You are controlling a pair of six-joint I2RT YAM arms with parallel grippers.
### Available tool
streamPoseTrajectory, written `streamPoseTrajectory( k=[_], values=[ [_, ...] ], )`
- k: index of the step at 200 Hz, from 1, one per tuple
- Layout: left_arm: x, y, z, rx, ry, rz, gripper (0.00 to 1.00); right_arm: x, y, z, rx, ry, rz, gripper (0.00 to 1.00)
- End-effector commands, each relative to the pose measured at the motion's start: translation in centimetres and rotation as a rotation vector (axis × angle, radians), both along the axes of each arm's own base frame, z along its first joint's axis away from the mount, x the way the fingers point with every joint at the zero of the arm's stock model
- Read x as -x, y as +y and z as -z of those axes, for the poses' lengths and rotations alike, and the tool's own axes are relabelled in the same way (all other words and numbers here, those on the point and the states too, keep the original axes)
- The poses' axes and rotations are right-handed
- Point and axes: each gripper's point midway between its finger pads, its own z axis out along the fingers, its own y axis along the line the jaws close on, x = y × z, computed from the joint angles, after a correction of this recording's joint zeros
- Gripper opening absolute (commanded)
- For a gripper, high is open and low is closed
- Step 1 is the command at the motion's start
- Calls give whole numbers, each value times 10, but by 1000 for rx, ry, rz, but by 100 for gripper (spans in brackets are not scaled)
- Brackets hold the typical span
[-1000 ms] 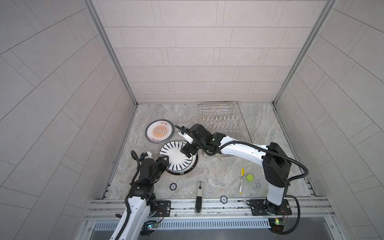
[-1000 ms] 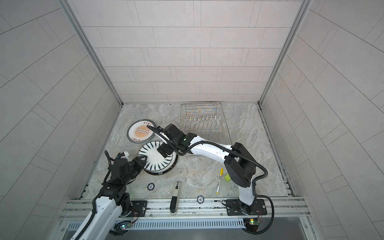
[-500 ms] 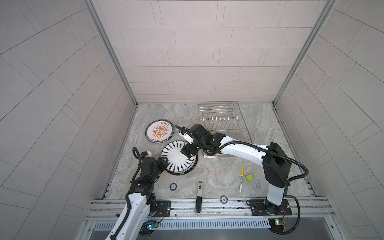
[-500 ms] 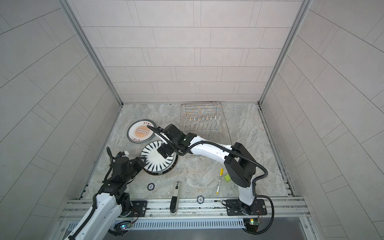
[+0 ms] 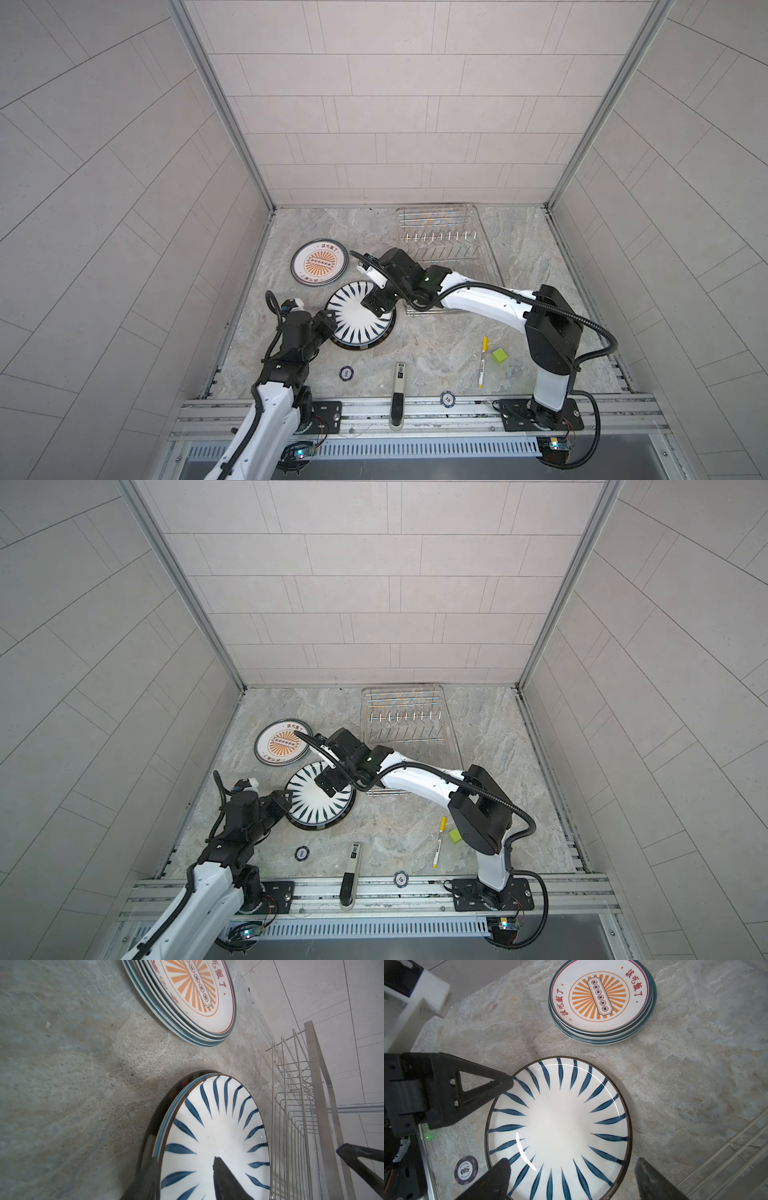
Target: Unload the plates from the dish rack
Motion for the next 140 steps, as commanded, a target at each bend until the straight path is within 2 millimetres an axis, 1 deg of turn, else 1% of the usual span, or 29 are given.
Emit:
streamPoseTrajectory(
  k=[1, 13, 33, 52, 60, 63, 68, 83, 99, 109, 124, 134, 140],
  values=[
    [-9, 11, -30, -65, -66, -32, 58, -2, -1, -25, -34, -61, 10, 97],
    [-12, 14, -43, -80, -100, -48, 70, -4, -5, -36, -53, -97, 29, 98],
    [-17, 21, -69, -84, -191, -86, 99, -9, -21, -60, -85, -177, 93, 100],
    [-22, 28, -97, -92, -278, -132, 100, -14, -46, -83, -80, -253, 173, 100],
    [-24, 31, -103, -108, -300, -147, 100, -18, -61, -93, -76, -284, 230, 100],
    [-26, 33, -117, -110, -330, -155, 100, -19, -68, -97, -76, -296, 253, 100],
    [-28, 34, -126, -118, -353, -166, 100, -23, -79, -103, -73, -321, 299, 100],
    [-36, 40, -145, -136, -410, -196, 100, -32, -116, -122, -78, -393, 408, 100],
    [-46, 45, -165, -179, -473, -220, 100, -46, -164, -135, -62, -435, 538, 100],
    [-50, 54, -172, -232, -474, -261, 100, -56, -196, -138, -55, -415, 624, 100],
    [-55, 69, -179, -340, -451, -317, 100, -70, -254, -143, -78, -359, 794, 100],
    [-57, 81, -177, -395, -393, -372, 100, -75, -290, -146, -133, -325, 892, 100],
    [-57, 87, -176, -425, -358, -396, 100, -78, -311, -146, -160, -333, 941, 100]
  ],
)
